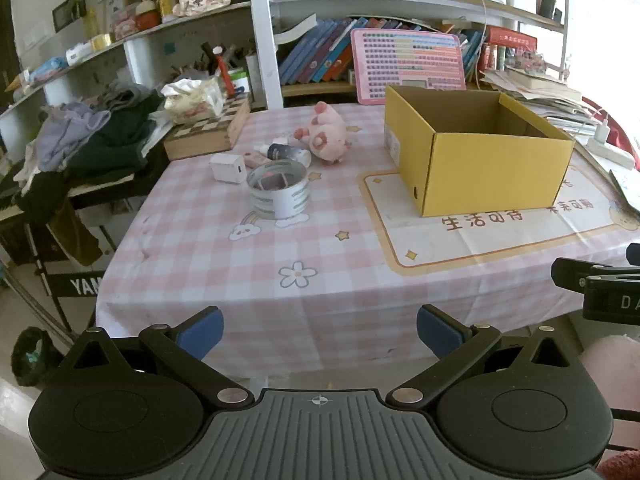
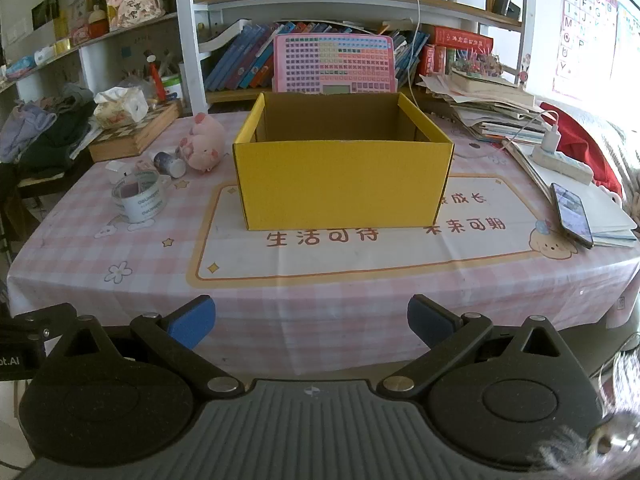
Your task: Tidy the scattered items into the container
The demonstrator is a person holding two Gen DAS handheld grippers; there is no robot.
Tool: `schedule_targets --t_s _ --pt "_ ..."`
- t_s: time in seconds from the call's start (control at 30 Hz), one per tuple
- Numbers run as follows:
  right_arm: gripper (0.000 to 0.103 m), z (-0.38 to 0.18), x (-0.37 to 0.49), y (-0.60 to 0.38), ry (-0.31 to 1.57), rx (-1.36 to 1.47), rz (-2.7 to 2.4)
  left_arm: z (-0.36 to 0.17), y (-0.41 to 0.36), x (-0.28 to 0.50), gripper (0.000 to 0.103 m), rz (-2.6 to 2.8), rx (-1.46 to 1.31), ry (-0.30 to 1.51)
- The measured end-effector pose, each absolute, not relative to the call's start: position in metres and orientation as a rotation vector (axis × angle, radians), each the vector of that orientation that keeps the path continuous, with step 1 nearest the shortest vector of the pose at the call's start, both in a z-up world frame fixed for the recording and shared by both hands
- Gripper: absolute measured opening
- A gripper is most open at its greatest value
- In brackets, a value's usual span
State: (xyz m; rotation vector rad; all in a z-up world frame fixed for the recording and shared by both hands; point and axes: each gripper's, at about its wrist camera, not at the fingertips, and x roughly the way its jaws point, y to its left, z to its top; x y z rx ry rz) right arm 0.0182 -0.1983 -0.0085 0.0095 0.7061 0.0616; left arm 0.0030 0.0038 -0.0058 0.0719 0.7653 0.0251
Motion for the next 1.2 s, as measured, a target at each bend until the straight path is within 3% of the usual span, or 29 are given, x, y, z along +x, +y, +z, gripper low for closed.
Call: schedule_targets --t_s 1.2 --pt "0.103 -0.0105 0.0191 -0.1931 0.709 -0.002 0.068 -0.0078 0.0088 0.0028 0.103 0.023 0.065 0.772"
